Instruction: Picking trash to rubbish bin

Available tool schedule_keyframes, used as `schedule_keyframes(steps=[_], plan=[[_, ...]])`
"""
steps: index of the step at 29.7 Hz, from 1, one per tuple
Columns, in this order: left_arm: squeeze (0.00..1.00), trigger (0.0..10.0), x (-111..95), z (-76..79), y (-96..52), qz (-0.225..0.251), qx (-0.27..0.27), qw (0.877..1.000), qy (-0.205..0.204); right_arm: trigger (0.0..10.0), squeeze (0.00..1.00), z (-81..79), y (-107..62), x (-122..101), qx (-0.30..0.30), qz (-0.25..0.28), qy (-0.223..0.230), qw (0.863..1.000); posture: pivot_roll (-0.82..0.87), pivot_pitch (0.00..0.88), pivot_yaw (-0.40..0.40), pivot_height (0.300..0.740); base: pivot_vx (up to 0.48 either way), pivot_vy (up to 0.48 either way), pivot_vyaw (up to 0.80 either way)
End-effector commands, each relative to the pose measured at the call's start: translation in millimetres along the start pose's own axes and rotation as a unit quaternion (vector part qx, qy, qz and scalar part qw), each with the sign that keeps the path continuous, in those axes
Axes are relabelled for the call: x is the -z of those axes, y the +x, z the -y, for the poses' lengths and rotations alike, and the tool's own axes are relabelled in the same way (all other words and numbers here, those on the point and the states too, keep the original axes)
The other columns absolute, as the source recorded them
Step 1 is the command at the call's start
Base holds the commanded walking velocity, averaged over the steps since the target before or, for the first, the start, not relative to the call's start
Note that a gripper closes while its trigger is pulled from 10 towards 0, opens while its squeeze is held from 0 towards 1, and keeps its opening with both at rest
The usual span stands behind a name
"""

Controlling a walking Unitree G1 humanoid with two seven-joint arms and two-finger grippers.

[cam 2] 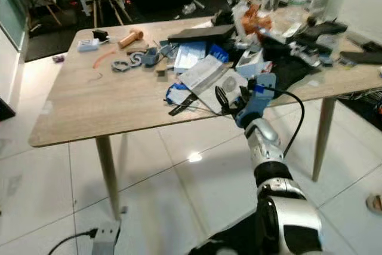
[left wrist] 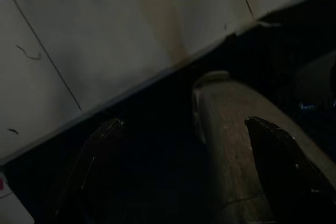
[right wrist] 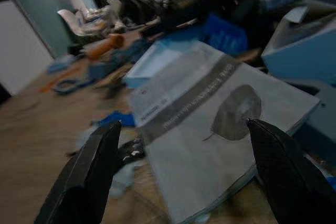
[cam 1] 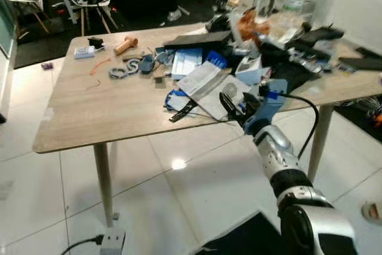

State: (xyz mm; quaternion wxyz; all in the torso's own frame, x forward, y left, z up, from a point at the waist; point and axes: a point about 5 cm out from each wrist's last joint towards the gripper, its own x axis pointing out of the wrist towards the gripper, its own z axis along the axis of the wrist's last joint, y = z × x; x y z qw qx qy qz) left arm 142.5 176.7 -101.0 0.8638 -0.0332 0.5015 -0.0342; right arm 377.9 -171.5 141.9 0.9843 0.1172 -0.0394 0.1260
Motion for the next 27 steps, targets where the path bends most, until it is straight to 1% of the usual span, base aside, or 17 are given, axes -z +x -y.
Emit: schedule_keyframes(steps=[1, 2, 3, 4, 5, 6, 7, 8, 10, 11, 13, 16, 18, 19, 22, 27], plan=[[0.0, 10.0, 5, -2.5, -1.0, -0.011, -0.01, 1.0, -0.002, 10.0, 0.0, 6.9, -2.2, 2, 0.018, -0.013, -0.004, 1.0, -0.13, 0.05, 0.078, 0.74, 0.274, 0.0, 0.0], [0.0, 10.0, 5, -2.5, -1.0, -0.011, -0.01, 1.0, -0.002, 10.0, 0.0, 6.9, -2.2, 2, 0.018, -0.013, -0.004, 1.0, -0.13, 0.05, 0.078, 0.74, 0.274, 0.0, 0.0], [0.0, 10.0, 5, -1.9, -0.9, -0.01, -0.008, 1.0, -0.004, 10.0, 0.0, 12.3, -4.0, 4, 0.037, -0.023, -0.006, 0.999, -0.13, 0.05, 0.078, 0.74, 0.0, 0.0, 0.0], [0.0, 10.0, 5, -1.6, -1.0, -0.01, -0.006, 1.0, -0.002, 10.0, 0.0, 22.6, -8.1, 6, 0.07, -0.037, -0.015, 0.997, -0.13, 0.054, 0.075, 0.74, 0.0, 0.0, 0.0], [0.0, 10.0, 5, -1.6, -1.0, -0.01, -0.006, 1.0, -0.002, 10.0, 0.0, 22.6, -8.1, 6, 0.07, -0.037, -0.015, 0.997, -0.13, 0.054, 0.075, 0.74, 0.0, 0.0, 0.0], [0.0, 10.0, 5, -1.4, -1.0, -0.01, -0.005, 1.0, 0.001, 10.0, 0.0, 29.7, -11.3, 7, 0.092, -0.046, -0.021, 0.994, -0.13, 0.054, 0.075, 0.74, 0.0, 0.0, 0.0], [0.0, 10.0, 5, -1.4, -1.0, -0.01, -0.005, 1.0, 0.001, 10.0, 0.0, 29.7, -11.3, 7, 0.092, -0.046, -0.021, 0.994, -0.13, 0.054, 0.075, 0.74, 0.0, 0.0, 0.0], [0.0, 10.0, 6, -1.2, -1.2, -0.012, -0.003, 1.0, 0.007, 10.0, 0.0, 37.5, -15.0, 7, 0.112, -0.049, -0.018, 0.992, -0.13, 0.055, 0.078, 0.74, 0.0, 0.0, 0.0], [0.0, 10.0, 6, -1.2, -1.2, -0.012, -0.003, 1.0, 0.007, 10.0, 0.0, 37.5, -15.0, 7, 0.112, -0.049, -0.018, 0.992, -0.13, 0.055, 0.078, 0.74, 0.0, 0.0, 0.0], [0.0, 10.0, 7, -1.2, -1.4, -0.014, -0.002, 1.0, 0.012, 10.0, 0.0, 42.4, -17.4, 6, 0.122, -0.046, -0.014, 0.991, -0.14, 0.055, 0.082, 0.74, 0.0, 0.0, 0.0], [0.0, 10.0, 9, -1.4, -1.8, -0.018, 0.001, 1.0, 0.019, 10.0, 0.0, 45.4, -18.6, 4, 0.127, -0.042, -0.007, 0.991, -0.14, 0.056, 0.087, 0.74, 0.0, 0.0, 0.0], [0.0, 10.0, 9, -1.6, -1.9, -0.018, 0.001, 1.0, 0.024, 10.0, 0.0, 43.0, -18.1, 7, 0.123, -0.046, -0.006, 0.991, -0.14, 0.056, 0.089, 0.74, 0.0, 0.0, 0.0], [0.0, 10.0, 8, -1.1, -1.7, -0.017, 0.002, 0.999, 0.027, 10.0, 0.0, 35.8, -17.8, 16, 0.103, -0.065, 0.007, 0.993, -0.14, 0.055, 0.088, 0.74, 0.0, 0.0, 0.0], [0.0, 10.0, 8, -1.1, -1.7, -0.017, 0.002, 0.999, 0.027, 10.0, 0.0, 35.8, -17.8, 16, 0.103, -0.065, 0.007, 0.993, -0.14, 0.055, 0.088, 0.74, 0.0, 0.0, 0.0], [0.0, 10.0, 8, -0.5, -1.6, -0.016, 0.003, 0.999, 0.029, 10.0, 0.0, 29.6, -18.2, 25, 0.092, -0.086, 0.006, 0.992, -0.13, 0.055, 0.086, 0.74, 0.0, 0.0, 0.0], [0.0, 10.0, 9, 0.2, -1.6, -0.016, 0.004, 0.999, 0.031, 10.0, 0.0, 29.2, -19.5, 31, 0.105, -0.103, 0.011, 0.989, -0.13, 0.055, 0.085, 0.74, 0.0, 0.0, 0.0]])
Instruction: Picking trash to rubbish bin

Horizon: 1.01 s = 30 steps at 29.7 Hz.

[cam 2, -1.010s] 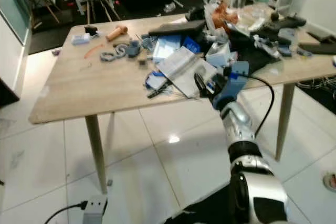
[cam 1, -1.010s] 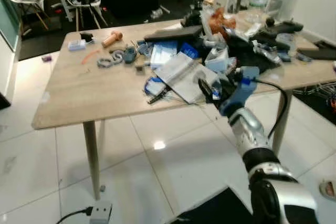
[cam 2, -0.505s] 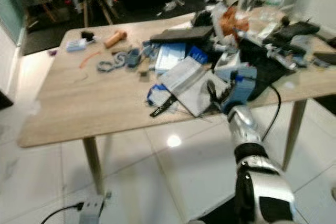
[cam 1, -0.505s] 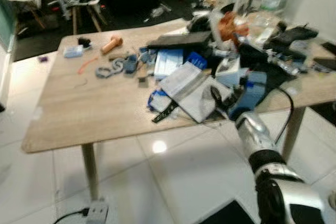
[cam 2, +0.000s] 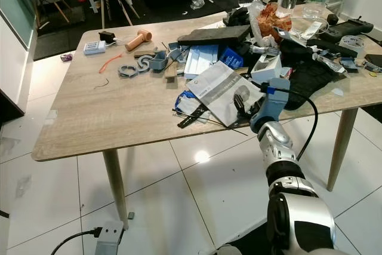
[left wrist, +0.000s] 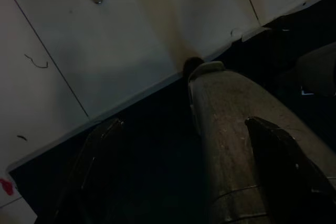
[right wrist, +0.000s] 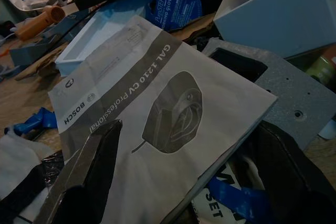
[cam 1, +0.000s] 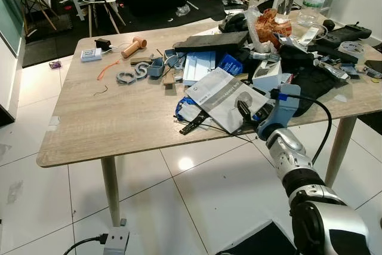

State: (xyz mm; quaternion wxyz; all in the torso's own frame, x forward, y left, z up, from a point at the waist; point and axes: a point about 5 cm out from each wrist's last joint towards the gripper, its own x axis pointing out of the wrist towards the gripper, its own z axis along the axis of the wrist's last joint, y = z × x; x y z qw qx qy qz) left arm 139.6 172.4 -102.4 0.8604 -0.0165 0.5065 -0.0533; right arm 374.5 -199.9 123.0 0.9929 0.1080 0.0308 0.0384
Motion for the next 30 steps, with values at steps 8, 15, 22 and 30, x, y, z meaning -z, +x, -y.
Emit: schedule_keyframes(steps=[8, 15, 22, 30], plan=[[0.0, 10.0, 8.0, -2.9, -2.0, -0.013, -0.002, 1.0, 0.009, 10.0, 0.0, 1.3, -4.9, 20.3, 0.015, -0.042, 0.04, 0.998, -0.14, 0.057, 0.085, 0.74, 0.0, 0.0, 0.0], [0.0, 10.0, 6.8, -1.9, -1.6, -0.01, -0.001, 1.0, 0.011, 10.0, 0.0, 1.9, -5.3, 23.8, 0.019, -0.047, 0.109, 0.993, -0.14, 0.052, 0.083, 0.74, 0.0, 0.0, 0.0], [0.0, 10.0, 5.0, -0.8, -1.1, -0.009, 0.002, 1.0, 0.018, 10.0, 0.0, -0.8, -5.5, 26.5, 0.014, -0.046, 0.136, 0.989, -0.14, 0.049, 0.083, 0.74, 0.0, 0.0, 0.0], [0.0, 10.0, 4.8, -1.2, -1.1, -0.009, 0.002, 1.0, 0.022, 0.0, 0.0, -4.1, -3.3, 20.1, -0.006, -0.024, 0.152, 0.988, -0.14, 0.045, 0.081, 0.74, 0.0, 0.0, 0.0]])
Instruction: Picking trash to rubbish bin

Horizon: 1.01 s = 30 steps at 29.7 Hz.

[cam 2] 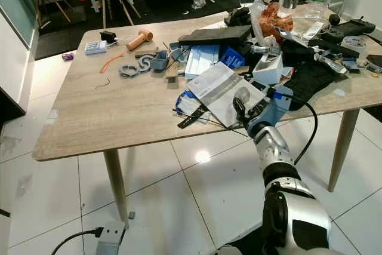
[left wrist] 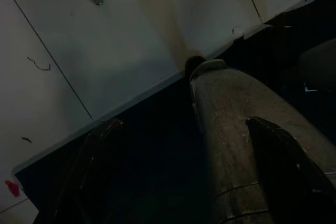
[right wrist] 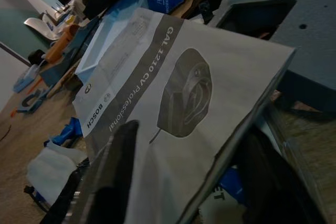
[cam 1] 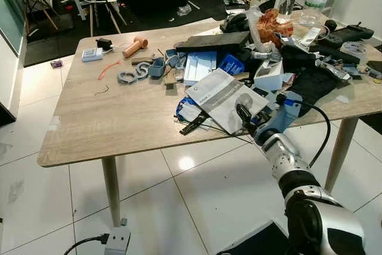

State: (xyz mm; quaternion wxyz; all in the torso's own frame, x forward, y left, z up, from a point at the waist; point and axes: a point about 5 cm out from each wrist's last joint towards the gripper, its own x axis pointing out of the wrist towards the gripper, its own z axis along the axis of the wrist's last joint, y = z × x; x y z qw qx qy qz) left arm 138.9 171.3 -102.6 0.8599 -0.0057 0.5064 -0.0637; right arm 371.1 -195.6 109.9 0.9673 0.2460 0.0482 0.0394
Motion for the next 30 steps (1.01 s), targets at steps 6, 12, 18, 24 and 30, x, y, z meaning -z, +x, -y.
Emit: schedule_keyframes(steps=[6, 12, 18, 24, 30], plan=[[0.0, 10.0, 4, -1.8, -1.1, -0.007, 0.0, 1.0, 0.008, 0.0, 0.0, -0.3, 0.1, 2, 0.005, -0.002, 0.012, 1.0, -0.13, 0.048, 0.08, 0.74, 0.0, 0.0, 0.0], [0.0, 10.0, 4, -0.9, -1.0, -0.007, 0.001, 1.0, 0.006, 0.0, 0.0, -4.0, 1.7, -9, -0.015, 0.037, 0.026, 0.999, -0.14, 0.052, 0.079, 0.74, 0.0, 0.0, 0.0], [0.0, 10.0, 5, -0.4, -0.9, -0.008, 0.0, 1.0, 0.005, 0.0, 0.0, -10.3, 3.0, -25, -0.047, 0.088, 0.04, 0.994, -0.14, 0.052, 0.08, 0.74, 0.0, 0.0, 0.0], [0.0, 10.0, 4, -0.2, -0.8, -0.008, -0.001, 1.0, 0.005, 0.0, 0.0, -24.6, 4.0, -43, -0.115, 0.142, 0.074, 0.98, -0.13, 0.049, 0.081, 0.74, 0.0, 0.0, 0.0], [0.0, 10.0, 4, -1.4, -0.6, -0.01, -0.006, 1.0, 0.007, 10.0, 0.0, -51.8, -1.0, -61, -0.24, 0.188, 0.143, 0.942, -0.14, 0.046, 0.083, 0.74, 0.0, 0.0, 0.0]])
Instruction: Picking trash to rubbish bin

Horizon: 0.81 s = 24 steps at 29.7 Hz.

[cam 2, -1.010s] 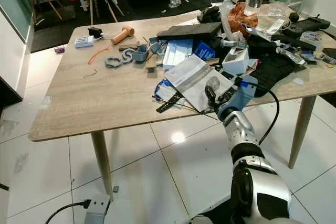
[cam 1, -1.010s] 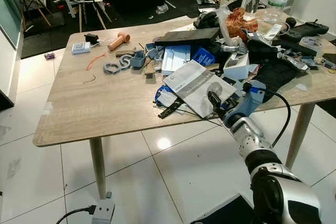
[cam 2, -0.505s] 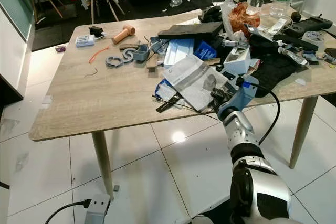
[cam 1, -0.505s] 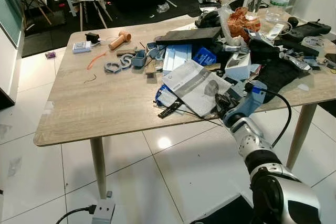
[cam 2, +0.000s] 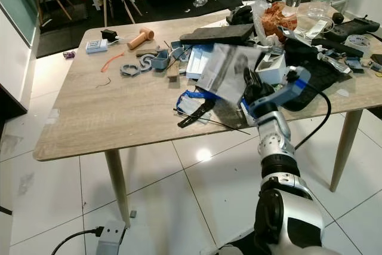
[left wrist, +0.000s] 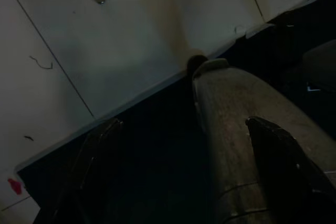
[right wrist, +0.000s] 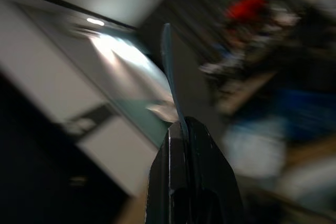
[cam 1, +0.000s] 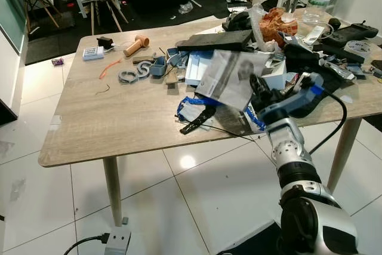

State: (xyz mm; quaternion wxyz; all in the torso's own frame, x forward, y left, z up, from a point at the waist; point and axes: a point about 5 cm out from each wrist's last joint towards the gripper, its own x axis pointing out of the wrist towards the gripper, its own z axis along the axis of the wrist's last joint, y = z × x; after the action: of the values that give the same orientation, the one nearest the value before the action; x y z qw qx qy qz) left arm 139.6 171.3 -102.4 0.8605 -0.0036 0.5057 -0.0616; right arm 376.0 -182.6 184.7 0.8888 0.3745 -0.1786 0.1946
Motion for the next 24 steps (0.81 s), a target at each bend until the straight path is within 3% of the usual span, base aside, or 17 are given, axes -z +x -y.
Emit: schedule_keyframes(steps=[1, 2, 3, 5, 6, 8, 9, 11, 14, 15, 17, 19, 22, 24], plan=[[0.0, 10.0, 4, -1.6, -0.8, -0.012, -0.005, 1.0, 0.006, 10.0, 0.0, -13.9, 1.9, -3, -0.062, 0.017, 0.049, 0.997, -0.13, 0.045, 0.083, 0.74, 0.0, 0.0, 0.0], [0.0, 10.0, 4, -1.6, -0.7, -0.013, -0.006, 1.0, 0.007, 10.0, 0.0, -23.9, 1.6, -7, -0.107, 0.027, 0.081, 0.991, -0.13, 0.044, 0.084, 0.74, 0.0, 0.0, 0.0], [0.0, 10.0, 4, -1.6, -0.7, -0.013, -0.006, 1.0, 0.007, 10.0, 0.0, -23.9, 1.6, -7, -0.107, 0.027, 0.081, 0.991, -0.13, 0.044, 0.084, 0.74, 0.0, 0.0, 0.0], [0.0, 10.0, 5, -2.3, -0.6, -0.018, -0.012, 1.0, 0.004, 10.0, 0.0, -41.9, -2.5, -12, -0.189, 0.031, 0.12, 0.974, -0.13, 0.042, 0.086, 0.74, 0.0, 0.0, 0.0], [0.0, 10.0, 5, -2.3, -0.6, -0.018, -0.012, 1.0, 0.004, 10.0, 0.0, -41.9, -2.5, -12, -0.189, 0.031, 0.12, 0.974, -0.13, 0.042, 0.086, 0.74, 0.0, 0.0, 0.0], [0.0, 10.0, 5, -2.6, -0.7, -0.02, -0.015, 1.0, 0.005, 10.0, 0.0, -52.8, -9.0, -9, -0.24, 0.015, 0.131, 0.962, -0.13, 0.043, 0.086, 0.74, 0.0, 0.0, 0.0], [0.0, 10.0, 6, -3.3, -0.8, -0.021, -0.017, 1.0, 0.004, 10.0, 0.0, -67.2, -19.8, 2, -0.301, -0.032, 0.124, 0.945, -0.13, 0.042, 0.088, 0.74, 0.0, 0.0, 0.0], [0.0, 10.0, 6, -3.5, -0.8, -0.021, -0.018, 1.0, 0.004, 10.0, 0.0, -70.8, -23.0, 6, -0.315, -0.048, 0.122, 0.94, -0.13, 0.042, 0.088, 0.74, 0.0, 0.0, 0.0], [0.0, 10.0, 6, -4.8, -1.1, -0.024, -0.022, 0.999, 0.003, 10.0, 0.0, -82.5, -40.0, 28, -0.368, -0.131, 0.108, 0.914, -0.13, 0.042, 0.091, 0.74, 0.0, 0.0, 0.0], [0.0, 10.0, 6, -4.8, -1.1, -0.024, -0.022, 0.999, 0.003, 10.0, 0.0, -82.5, -40.0, 28, -0.368, -0.131, 0.108, 0.914, -0.13, 0.042, 0.091, 0.74, 0.0, 0.0, 0.0], [0.0, 10.0, 7, -5.8, -1.3, -0.026, -0.025, 0.999, 0.004, 10.0, 0.0, -85.9, -57.4, 54, -0.382, -0.232, 0.077, 0.891, -0.13, 0.04, 0.092, 0.74, 0.0, 0.0, 0.0], [0.0, 10.0, 7, -6.0, -1.3, -0.028, -0.025, 0.999, 0.003, 10.0, 0.0, -80.0, -68.1, 71, -0.37, -0.297, 0.054, 0.879, -0.13, 0.04, 0.091, 0.74, 0.0, 0.0, 0.0], [0.0, 10.0, 7, -6.6, -1.3, -0.028, -0.026, 0.999, 0.004, 10.0, 0.0, -67.5, -82.8, 88, -0.345, -0.373, 0.015, 0.861, -0.13, 0.039, 0.088, 0.74, 0.0, 0.0, 0.0], [0.0, 10.0, 7, -6.8, -1.4, -0.028, -0.027, 0.999, 0.004, 10.0, 0.0, -63.6, -86.7, 92, -0.339, -0.392, 0.0, 0.855, -0.13, 0.039, 0.088, 0.74, 0.0, 0.0, 0.0]])
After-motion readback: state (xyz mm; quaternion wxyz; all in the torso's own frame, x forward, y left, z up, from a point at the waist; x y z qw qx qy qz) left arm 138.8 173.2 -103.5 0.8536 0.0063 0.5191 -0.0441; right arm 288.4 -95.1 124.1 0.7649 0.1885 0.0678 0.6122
